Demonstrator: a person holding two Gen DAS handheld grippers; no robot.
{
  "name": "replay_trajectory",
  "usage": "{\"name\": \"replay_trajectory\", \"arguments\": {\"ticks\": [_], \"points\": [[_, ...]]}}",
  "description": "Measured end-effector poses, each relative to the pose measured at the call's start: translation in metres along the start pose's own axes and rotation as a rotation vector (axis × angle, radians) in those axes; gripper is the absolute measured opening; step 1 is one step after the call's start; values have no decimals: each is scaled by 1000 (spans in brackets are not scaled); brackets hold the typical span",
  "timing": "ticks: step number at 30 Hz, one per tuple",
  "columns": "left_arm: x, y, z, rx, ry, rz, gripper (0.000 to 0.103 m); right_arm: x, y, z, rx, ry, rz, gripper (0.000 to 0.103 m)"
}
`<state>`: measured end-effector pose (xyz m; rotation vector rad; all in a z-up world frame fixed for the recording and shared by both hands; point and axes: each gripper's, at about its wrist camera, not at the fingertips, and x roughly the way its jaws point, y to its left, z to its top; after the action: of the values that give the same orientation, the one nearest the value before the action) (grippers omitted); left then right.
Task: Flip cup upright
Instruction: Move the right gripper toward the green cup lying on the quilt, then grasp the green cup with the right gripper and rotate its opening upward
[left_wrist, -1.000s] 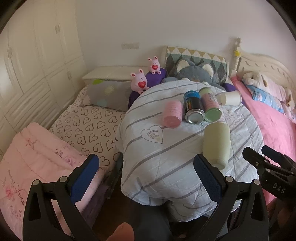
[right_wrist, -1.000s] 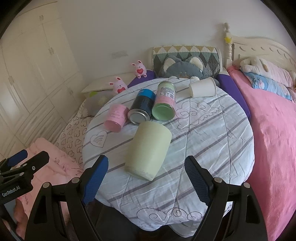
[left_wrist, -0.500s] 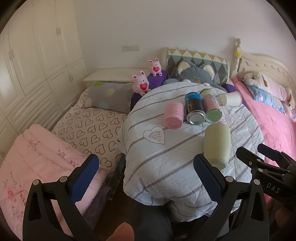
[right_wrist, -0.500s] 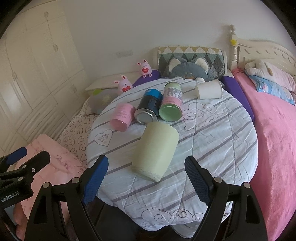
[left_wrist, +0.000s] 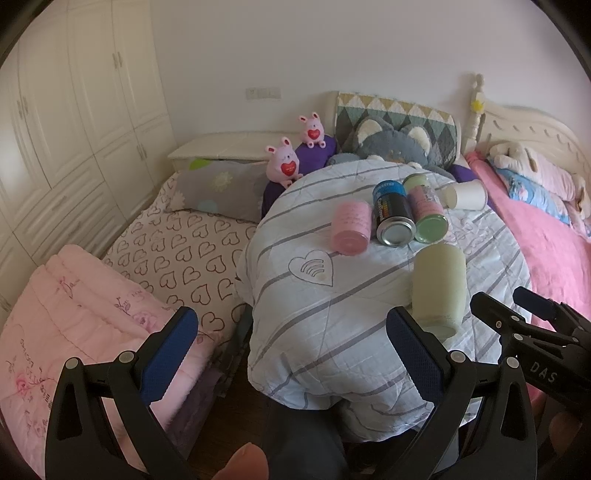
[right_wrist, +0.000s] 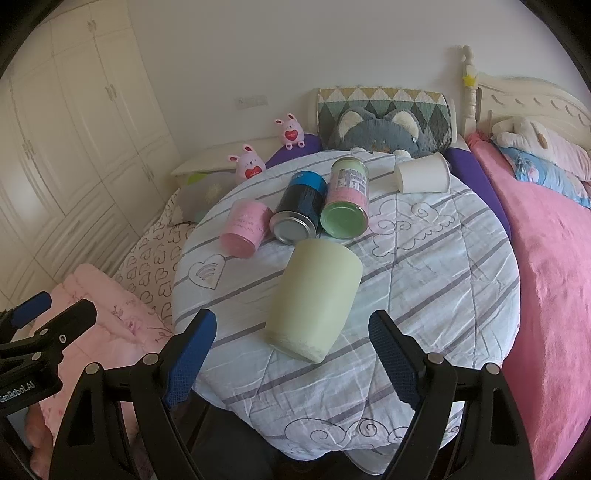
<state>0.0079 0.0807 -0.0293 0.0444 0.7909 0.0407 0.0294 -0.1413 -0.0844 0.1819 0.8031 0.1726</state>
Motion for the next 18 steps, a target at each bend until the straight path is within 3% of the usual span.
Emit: {"name": "replay_trajectory", "arguments": {"ticks": [18], "points": [[34,4,5,-9,49,-13,103,42,-9,9,70,85,-67,86]]}}
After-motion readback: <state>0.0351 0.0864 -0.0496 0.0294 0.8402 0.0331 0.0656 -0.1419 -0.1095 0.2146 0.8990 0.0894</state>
